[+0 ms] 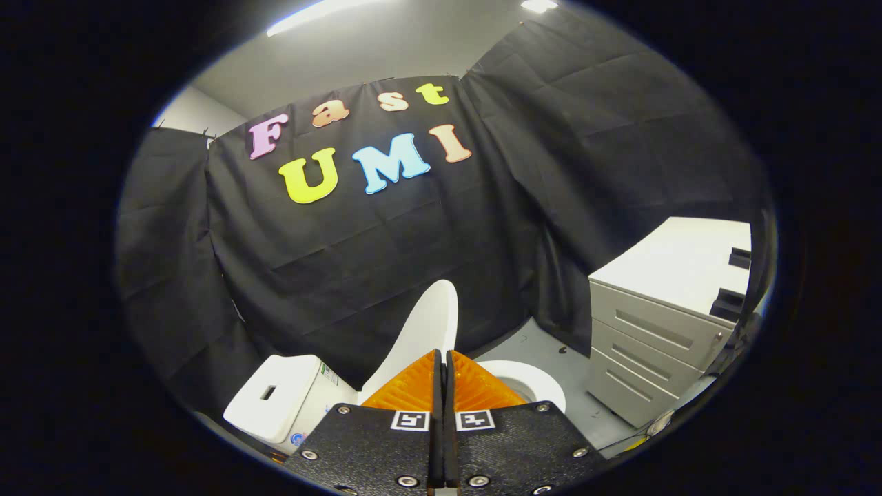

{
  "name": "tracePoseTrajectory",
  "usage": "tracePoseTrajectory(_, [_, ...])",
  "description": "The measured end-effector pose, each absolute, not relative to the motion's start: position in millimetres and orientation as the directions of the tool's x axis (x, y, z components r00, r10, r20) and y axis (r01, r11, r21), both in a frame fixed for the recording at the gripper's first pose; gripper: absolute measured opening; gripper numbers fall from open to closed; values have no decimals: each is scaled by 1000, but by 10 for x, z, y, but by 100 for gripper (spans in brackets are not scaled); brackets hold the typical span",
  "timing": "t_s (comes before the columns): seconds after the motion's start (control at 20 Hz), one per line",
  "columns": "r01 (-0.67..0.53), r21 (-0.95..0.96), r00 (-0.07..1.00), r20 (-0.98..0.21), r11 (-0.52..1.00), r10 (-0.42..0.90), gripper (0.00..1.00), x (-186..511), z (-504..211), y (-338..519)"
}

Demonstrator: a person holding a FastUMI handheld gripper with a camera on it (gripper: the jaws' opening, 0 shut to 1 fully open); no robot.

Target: Open the toilet lid.

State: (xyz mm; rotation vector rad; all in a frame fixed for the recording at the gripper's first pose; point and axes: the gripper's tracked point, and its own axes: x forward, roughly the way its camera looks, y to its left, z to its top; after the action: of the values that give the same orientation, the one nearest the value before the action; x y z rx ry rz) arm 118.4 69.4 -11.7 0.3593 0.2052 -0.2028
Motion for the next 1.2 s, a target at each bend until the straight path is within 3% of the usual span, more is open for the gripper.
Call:
tracePoseTrajectory(0.65, [140, 107, 982, -145, 984, -124, 0, 1304, 490, 1461])
tracePoseTrajectory(1.2, [52, 30, 996, -77, 998, -50, 0, 1402, 853, 2280])
